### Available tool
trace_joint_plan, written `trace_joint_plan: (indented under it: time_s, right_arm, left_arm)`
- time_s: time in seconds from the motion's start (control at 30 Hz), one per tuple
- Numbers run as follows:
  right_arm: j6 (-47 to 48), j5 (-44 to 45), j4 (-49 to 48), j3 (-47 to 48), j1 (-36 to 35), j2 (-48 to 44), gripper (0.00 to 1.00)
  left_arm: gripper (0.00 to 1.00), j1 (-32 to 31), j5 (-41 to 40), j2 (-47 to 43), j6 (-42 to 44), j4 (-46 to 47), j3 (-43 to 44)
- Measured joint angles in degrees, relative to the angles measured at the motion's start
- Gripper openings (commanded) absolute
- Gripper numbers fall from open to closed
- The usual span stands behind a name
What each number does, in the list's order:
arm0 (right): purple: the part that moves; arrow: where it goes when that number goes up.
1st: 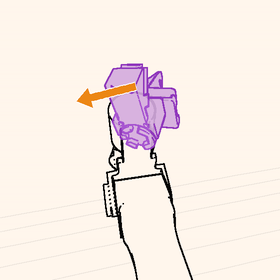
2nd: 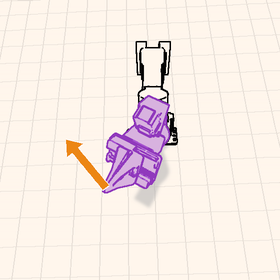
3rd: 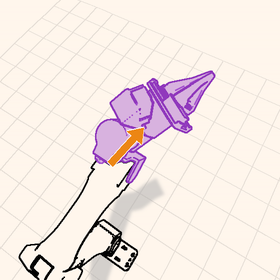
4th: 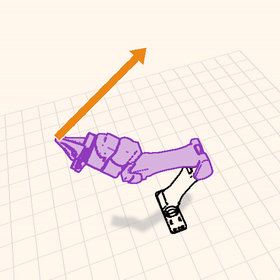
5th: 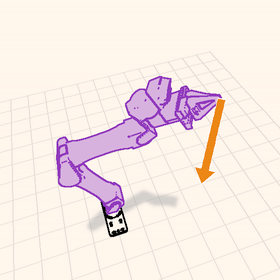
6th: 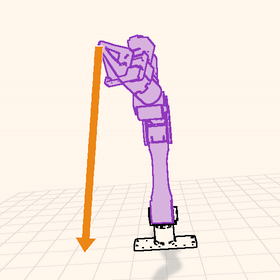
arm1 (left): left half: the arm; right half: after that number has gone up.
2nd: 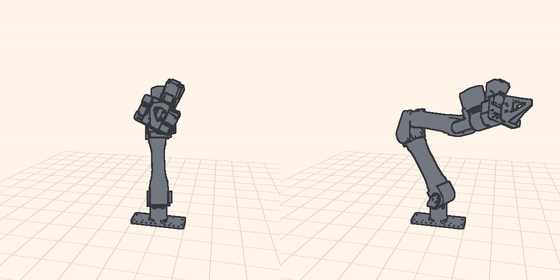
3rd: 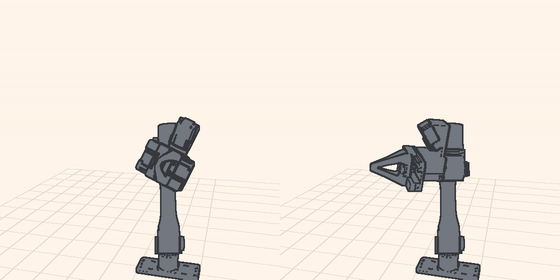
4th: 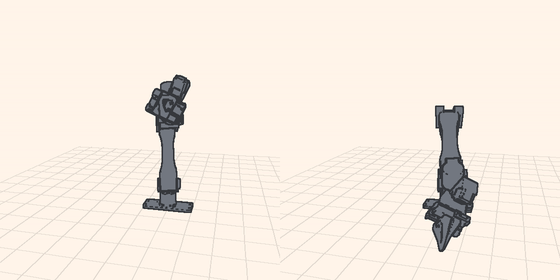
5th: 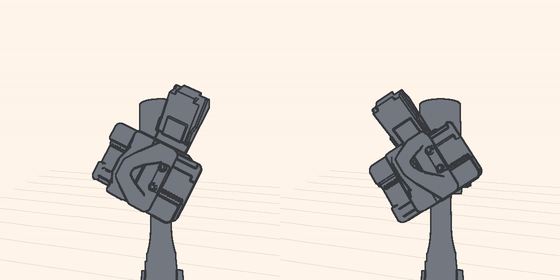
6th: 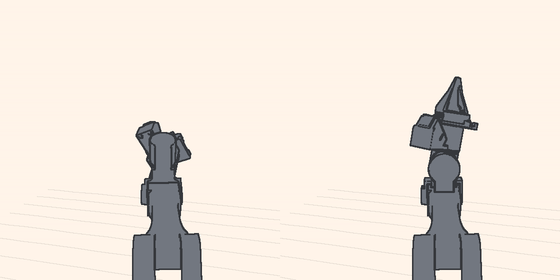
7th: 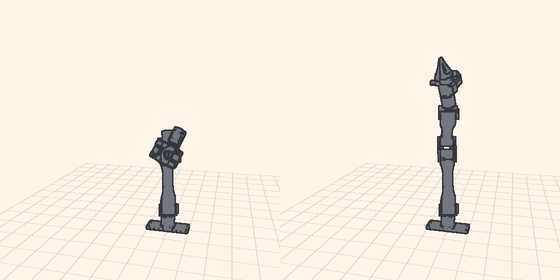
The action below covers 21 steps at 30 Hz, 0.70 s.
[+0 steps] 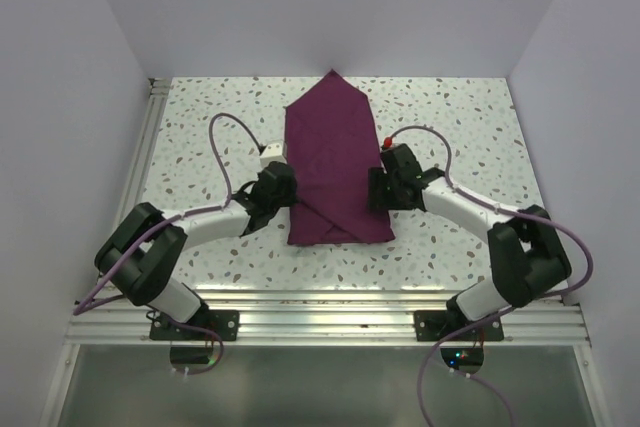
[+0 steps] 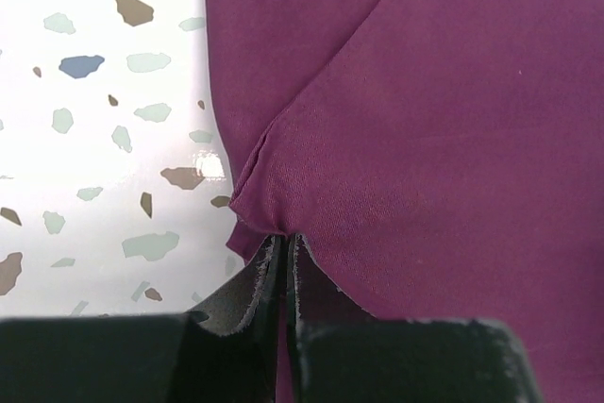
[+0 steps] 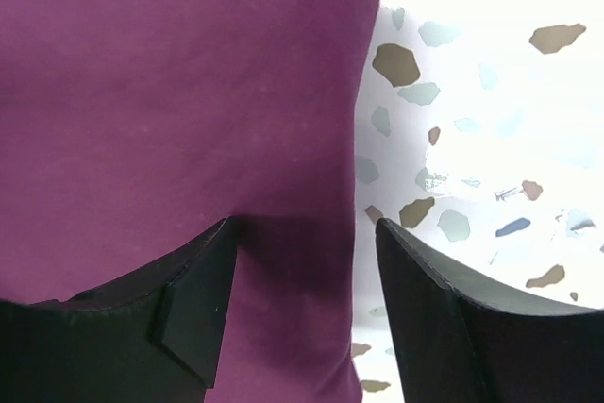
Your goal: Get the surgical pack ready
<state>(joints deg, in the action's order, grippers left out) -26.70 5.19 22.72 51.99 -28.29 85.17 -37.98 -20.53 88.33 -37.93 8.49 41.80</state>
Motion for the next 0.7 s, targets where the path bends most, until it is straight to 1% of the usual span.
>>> trace_joint_plan:
  time_s: [0.13, 0.27, 0.43, 0.7]
  right_arm:
    - [0.35, -1.25, -1.49, -0.31, 0.28, 3.85, 0.58]
    - [-0.31, -2.36, -6.03, -3.82, 0.46, 2.95, 0.56]
    - [-2.43, -3.13, -10.01, -10.58, -0.28, -2.75, 0.56]
    - [-6.43, 0.09, -7.58, -17.33, -6.62, -12.07, 0.56]
  left_arm:
    - [0.04, 0.0, -0.07, 0.35, 0.0, 0.13, 0.2]
    - [0.04, -0.02, -0.02, 0.46, 0.04, 0.7, 0.11]
    - [0.04, -0.55, -0.26, 0.46, 0.02, 2.71, -0.94]
    - [0.05, -5.05, -3.45, -1.2, -1.55, 6.12, -4.63]
